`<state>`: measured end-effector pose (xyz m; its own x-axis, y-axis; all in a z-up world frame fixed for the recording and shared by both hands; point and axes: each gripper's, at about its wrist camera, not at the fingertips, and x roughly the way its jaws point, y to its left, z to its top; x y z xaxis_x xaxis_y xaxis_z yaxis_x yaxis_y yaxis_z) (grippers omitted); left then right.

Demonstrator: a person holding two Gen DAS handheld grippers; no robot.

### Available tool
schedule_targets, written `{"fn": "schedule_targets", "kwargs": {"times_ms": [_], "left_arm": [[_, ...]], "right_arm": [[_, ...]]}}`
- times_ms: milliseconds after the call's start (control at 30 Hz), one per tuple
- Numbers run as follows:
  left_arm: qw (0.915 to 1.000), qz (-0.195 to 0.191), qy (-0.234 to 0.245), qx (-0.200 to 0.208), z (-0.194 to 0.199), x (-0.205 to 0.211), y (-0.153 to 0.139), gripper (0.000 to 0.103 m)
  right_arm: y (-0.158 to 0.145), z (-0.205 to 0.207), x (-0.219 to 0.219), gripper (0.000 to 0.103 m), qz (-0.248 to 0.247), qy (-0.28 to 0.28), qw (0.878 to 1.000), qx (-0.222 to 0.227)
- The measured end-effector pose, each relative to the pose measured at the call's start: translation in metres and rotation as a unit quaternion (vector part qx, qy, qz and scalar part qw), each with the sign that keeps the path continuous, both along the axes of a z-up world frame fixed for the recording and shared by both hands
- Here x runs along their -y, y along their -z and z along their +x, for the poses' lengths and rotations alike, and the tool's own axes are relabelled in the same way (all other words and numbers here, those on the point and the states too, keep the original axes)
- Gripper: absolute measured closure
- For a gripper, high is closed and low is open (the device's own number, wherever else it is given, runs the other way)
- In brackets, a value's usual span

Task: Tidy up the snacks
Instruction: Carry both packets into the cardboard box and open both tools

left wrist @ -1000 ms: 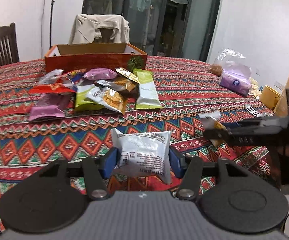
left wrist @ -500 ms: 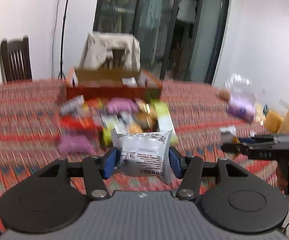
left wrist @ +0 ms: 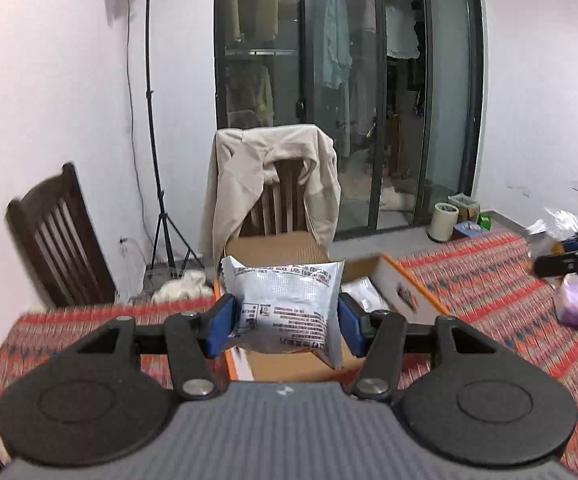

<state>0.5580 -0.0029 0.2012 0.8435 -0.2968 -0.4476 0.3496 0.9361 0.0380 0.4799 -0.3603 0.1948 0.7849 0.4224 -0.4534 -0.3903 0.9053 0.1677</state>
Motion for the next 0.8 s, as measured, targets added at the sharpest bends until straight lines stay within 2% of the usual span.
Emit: {"fn": "schedule_targets", "kwargs": {"times_ms": [100,200,267,400,533,600,700,767,800], "left_arm": [[0.9999,-0.007,0.004,-0.012,0.055,0.015,-0.001,0.047],[0.9994,-0.006,0.008,-0.032,0.107,0.031,0.013,0.047],[0.9989,-0.001,0.009,-0.047,0.141,0.042,0.031,0.047],[0.9947,0.008,0.012,-0.102,0.207,0.059,0.084,0.047],[0.9894,0.037,-0.019,-0.139,0.252,0.071,0.135,0.047],[0.9865,0.043,-0.035,-0.154,0.266,0.072,0.15,0.045],[0.9818,0.045,-0.064,-0.173,0.278,0.067,0.164,0.034],[0.9808,0.034,-0.062,-0.182,0.281,0.062,0.167,0.03],[0.9811,0.028,-0.058,-0.182,0.281,0.059,0.168,0.03]], "right_arm": [[-0.012,0.07,-0.013,0.063,0.005,0.003,1.0,-0.022],[-0.004,0.145,-0.036,0.063,-0.018,0.014,0.999,-0.047],[0.009,0.188,-0.051,0.063,-0.035,0.026,0.997,-0.069],[0.059,0.271,-0.075,0.063,-0.059,0.041,0.989,-0.126],[0.121,0.322,-0.094,0.063,-0.092,0.061,0.978,-0.176],[0.147,0.334,-0.1,0.063,-0.101,0.063,0.974,-0.194],[0.17,0.349,-0.113,0.062,-0.117,0.059,0.97,-0.204],[0.18,0.357,-0.12,0.055,-0.121,0.056,0.967,-0.216],[0.184,0.359,-0.121,0.046,-0.12,0.057,0.966,-0.22]]}}
